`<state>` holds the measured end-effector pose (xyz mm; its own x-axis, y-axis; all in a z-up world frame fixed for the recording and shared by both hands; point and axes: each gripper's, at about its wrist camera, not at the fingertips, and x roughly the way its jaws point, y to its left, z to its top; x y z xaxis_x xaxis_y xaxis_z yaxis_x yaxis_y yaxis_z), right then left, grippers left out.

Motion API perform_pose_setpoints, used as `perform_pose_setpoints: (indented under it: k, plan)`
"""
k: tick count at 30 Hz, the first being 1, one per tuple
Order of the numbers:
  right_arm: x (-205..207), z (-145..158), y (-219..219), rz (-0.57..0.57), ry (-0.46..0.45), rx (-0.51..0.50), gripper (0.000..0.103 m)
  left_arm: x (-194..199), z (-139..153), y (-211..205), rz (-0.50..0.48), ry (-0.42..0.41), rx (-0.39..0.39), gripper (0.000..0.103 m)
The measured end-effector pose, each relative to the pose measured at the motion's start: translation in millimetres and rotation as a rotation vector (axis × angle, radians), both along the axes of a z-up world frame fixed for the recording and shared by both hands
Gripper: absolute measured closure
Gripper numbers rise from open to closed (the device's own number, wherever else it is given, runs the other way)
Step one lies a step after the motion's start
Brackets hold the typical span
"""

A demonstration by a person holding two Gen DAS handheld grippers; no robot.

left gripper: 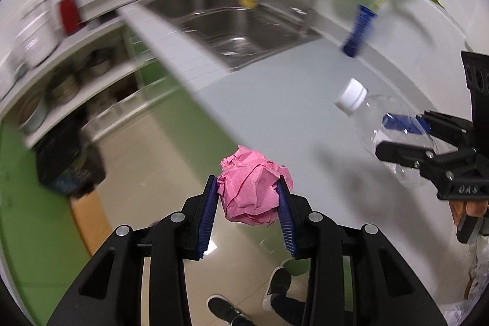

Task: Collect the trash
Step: 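Carry the pink cloth and bottle over the pink wastebasket and open both grippers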

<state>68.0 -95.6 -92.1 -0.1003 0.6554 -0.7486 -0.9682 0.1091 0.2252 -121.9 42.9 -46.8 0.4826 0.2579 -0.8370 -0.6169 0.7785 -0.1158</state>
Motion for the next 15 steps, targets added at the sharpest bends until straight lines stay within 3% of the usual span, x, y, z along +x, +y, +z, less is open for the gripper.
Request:
perform_pose_setpoints:
  k: [8, 13, 15]
  plan:
    - [-126, -14, 80, 0.158, -0.035, -0.007, 0.040, -129, -5, 34, 0.169, -0.011, -0.017, 0.066]
    - [-170, -43, 124, 0.198, -0.050, -0.042, 0.040, -172, -46, 72, 0.233, 0.007, -0.065, 0.066]
    - [-182, -72, 148, 0.216, -0.058, -0.068, 0.040, -179, -70, 88, 0.250, 0.014, -0.082, 0.066]
